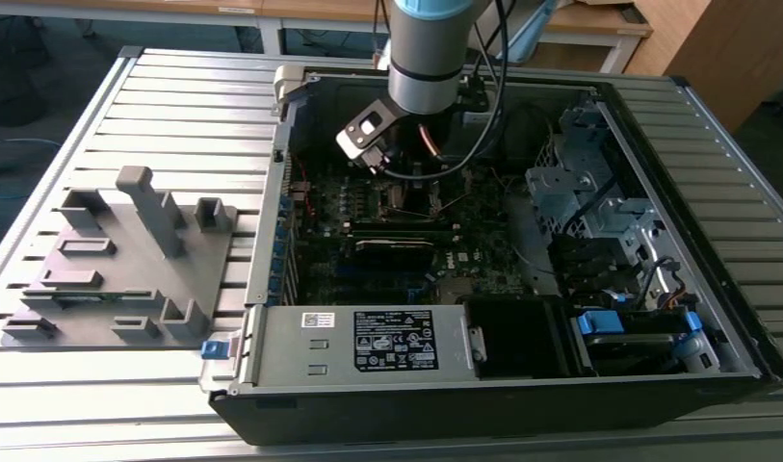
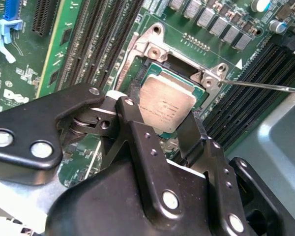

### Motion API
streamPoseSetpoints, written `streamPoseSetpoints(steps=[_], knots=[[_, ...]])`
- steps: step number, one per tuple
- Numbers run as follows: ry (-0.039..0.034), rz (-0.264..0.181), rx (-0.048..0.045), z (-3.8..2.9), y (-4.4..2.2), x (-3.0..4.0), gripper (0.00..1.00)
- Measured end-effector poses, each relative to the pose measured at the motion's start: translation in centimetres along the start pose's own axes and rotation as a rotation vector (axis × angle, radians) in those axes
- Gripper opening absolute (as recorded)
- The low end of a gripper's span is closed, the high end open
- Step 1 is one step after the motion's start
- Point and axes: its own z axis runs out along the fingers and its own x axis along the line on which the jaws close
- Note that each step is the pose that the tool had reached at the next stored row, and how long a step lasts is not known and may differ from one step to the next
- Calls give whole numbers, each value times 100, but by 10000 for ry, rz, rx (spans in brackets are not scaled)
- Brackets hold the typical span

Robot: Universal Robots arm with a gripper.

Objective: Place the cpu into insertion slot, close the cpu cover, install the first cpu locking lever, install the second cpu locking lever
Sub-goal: 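Place the cpu into insertion slot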

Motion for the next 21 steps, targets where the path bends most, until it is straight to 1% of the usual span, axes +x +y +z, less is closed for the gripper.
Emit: streamPoseSetpoints(steps=[5,8,21], knots=[[0,0,0,3,0,2,54],[-1,1,0,7,15,2,54],[-2,1,1,20,17,1,54]])
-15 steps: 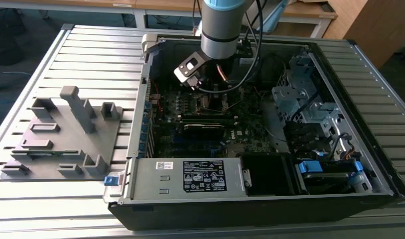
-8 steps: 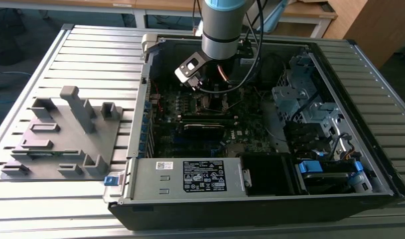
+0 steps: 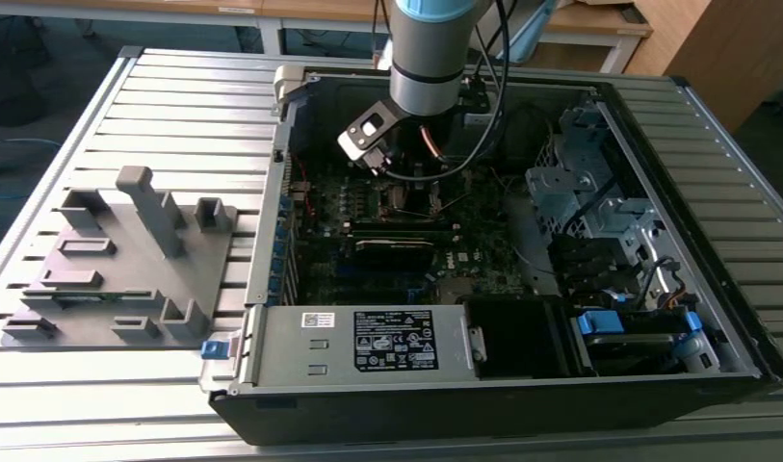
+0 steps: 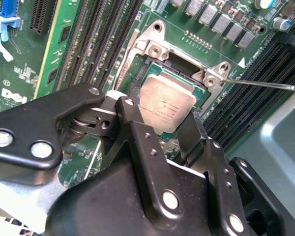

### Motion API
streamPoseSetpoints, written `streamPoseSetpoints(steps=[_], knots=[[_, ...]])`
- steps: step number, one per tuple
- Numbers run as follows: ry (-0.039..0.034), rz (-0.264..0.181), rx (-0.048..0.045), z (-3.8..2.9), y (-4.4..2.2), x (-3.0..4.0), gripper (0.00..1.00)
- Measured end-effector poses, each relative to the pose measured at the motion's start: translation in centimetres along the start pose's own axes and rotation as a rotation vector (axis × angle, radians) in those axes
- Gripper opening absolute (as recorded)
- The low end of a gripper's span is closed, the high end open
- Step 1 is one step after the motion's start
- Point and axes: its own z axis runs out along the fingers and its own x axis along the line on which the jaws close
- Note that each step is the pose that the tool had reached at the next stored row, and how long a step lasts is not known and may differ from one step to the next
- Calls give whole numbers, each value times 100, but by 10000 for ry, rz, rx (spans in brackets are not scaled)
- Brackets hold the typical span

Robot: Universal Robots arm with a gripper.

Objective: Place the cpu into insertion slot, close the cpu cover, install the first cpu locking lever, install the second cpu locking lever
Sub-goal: 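Place the cpu into insertion slot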

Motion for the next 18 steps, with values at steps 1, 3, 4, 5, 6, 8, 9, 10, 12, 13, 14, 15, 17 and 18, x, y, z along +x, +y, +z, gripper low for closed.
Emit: streamPoseSetpoints(steps=[1,3,4,5,6,8,9,10,12,13,14,15,17,18], knots=[[-1,0,0,1,0,0,54],[1,0,-1,7,0,0,54],[-1,0,1,8,0,-1,54],[0,0,1,8,0,0,54],[-1,-1,1,8,0,0,54],[0,0,0,9,0,0,54],[0,0,-1,9,0,0,54],[1,0,0,9,0,0,54],[0,0,0,9,0,0,54],[3,0,-1,7,0,0,54],[6,0,-2,2,0,1,54],[6,0,-1,-3,1,1,54],[7,0,-3,-5,1,1,54],[3,0,-1,-7,0,0,54]])
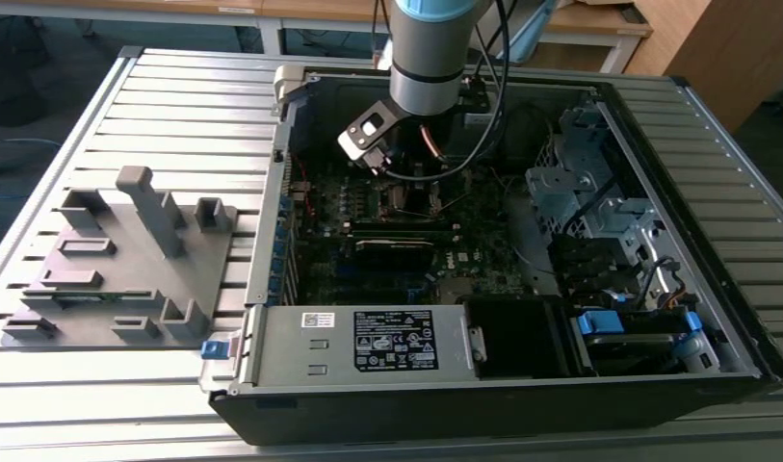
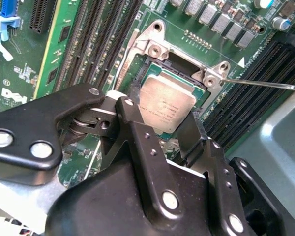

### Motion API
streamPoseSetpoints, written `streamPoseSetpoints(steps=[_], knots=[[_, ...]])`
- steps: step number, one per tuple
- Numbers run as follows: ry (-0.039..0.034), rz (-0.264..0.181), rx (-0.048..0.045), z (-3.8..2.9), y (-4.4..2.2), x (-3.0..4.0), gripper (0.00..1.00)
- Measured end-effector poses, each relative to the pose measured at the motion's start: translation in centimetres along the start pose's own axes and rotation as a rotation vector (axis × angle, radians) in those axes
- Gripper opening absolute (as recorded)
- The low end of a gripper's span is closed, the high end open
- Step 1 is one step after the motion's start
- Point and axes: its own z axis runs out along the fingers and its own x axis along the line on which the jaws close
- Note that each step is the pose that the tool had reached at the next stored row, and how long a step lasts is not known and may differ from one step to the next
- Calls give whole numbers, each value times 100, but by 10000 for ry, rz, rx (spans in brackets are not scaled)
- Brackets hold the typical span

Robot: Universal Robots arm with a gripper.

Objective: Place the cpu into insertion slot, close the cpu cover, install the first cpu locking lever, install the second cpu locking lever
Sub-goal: 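Place the cpu into insertion slot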

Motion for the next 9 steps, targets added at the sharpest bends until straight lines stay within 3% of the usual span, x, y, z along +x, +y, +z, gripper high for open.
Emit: streamPoseSetpoints(steps=[9], knots=[[2,-73,4,7,0,0,54]])
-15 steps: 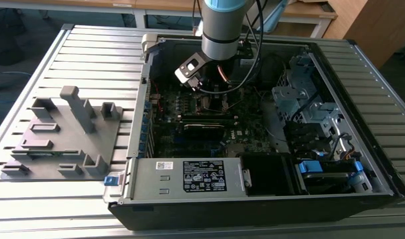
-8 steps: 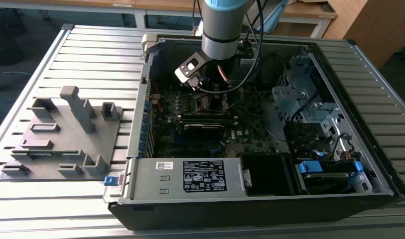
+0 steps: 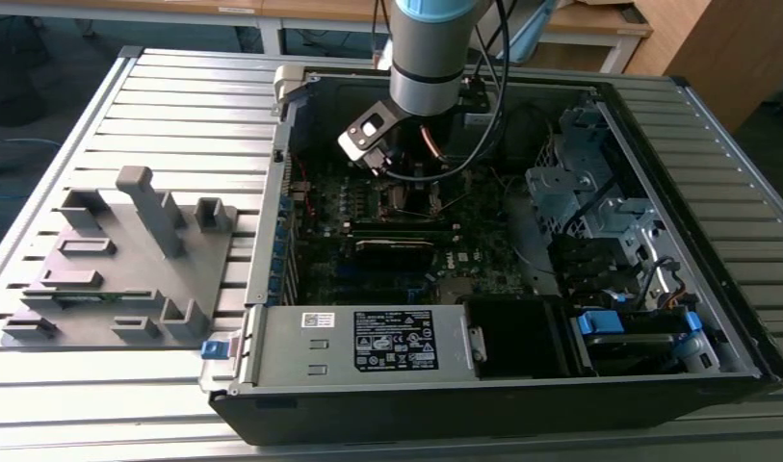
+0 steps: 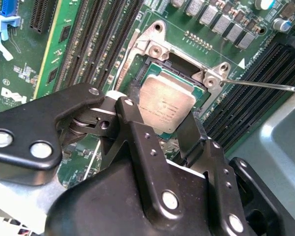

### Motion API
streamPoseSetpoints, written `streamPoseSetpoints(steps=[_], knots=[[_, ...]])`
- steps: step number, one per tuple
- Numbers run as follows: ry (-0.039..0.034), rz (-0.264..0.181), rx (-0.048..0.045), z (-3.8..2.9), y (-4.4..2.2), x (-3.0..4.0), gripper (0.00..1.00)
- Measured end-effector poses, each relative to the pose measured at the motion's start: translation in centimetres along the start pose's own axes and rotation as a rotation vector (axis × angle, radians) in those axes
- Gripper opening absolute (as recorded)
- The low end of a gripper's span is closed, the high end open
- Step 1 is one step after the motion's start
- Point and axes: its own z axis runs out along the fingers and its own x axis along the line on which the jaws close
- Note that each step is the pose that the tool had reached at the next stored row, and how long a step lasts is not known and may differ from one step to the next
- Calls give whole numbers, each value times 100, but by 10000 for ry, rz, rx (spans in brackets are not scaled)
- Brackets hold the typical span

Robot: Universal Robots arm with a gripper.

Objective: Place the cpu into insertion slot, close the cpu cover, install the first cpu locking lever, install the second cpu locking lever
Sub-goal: 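Place the cpu into insertion slot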

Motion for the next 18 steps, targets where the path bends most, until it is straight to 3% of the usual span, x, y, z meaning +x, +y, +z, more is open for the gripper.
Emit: streamPoseSetpoints(steps=[18], knots=[[-4,-18,3,39,-1,-3,54]])
